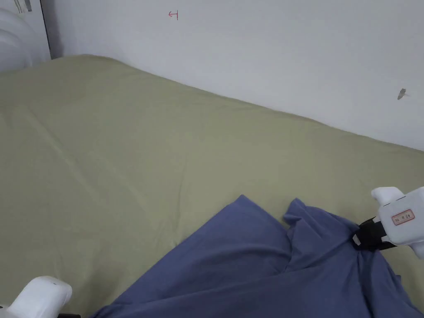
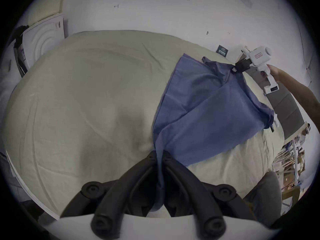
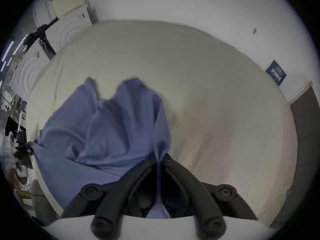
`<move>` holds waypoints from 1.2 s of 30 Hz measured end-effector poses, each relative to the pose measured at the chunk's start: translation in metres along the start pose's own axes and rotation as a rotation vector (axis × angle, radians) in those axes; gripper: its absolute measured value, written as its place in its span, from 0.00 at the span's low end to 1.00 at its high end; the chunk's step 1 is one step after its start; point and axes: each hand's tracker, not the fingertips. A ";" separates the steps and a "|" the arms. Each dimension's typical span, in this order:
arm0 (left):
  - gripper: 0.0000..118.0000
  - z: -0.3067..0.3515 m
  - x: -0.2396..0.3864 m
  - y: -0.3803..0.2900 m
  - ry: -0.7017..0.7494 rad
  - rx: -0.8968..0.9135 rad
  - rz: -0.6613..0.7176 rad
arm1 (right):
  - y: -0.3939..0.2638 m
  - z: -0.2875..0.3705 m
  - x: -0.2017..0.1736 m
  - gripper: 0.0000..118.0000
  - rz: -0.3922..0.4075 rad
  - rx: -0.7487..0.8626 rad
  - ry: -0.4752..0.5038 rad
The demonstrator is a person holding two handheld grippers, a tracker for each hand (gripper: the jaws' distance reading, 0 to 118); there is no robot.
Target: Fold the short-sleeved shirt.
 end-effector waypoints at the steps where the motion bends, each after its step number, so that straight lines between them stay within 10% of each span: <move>1: 0.01 0.005 -0.001 0.004 -0.018 0.011 0.012 | -0.002 0.011 -0.001 0.01 0.012 0.028 -0.002; 12: 0.01 0.087 0.016 0.170 0.025 0.347 -0.186 | 0.013 0.226 -0.011 0.01 -0.058 0.605 -0.184; 22: 0.01 0.113 0.038 0.355 0.108 0.481 -0.263 | 0.082 0.312 0.027 0.01 -0.166 0.811 -0.367; 36: 0.01 0.128 0.064 0.452 0.288 0.684 -0.275 | 0.165 0.383 0.025 0.01 -0.100 1.055 -0.487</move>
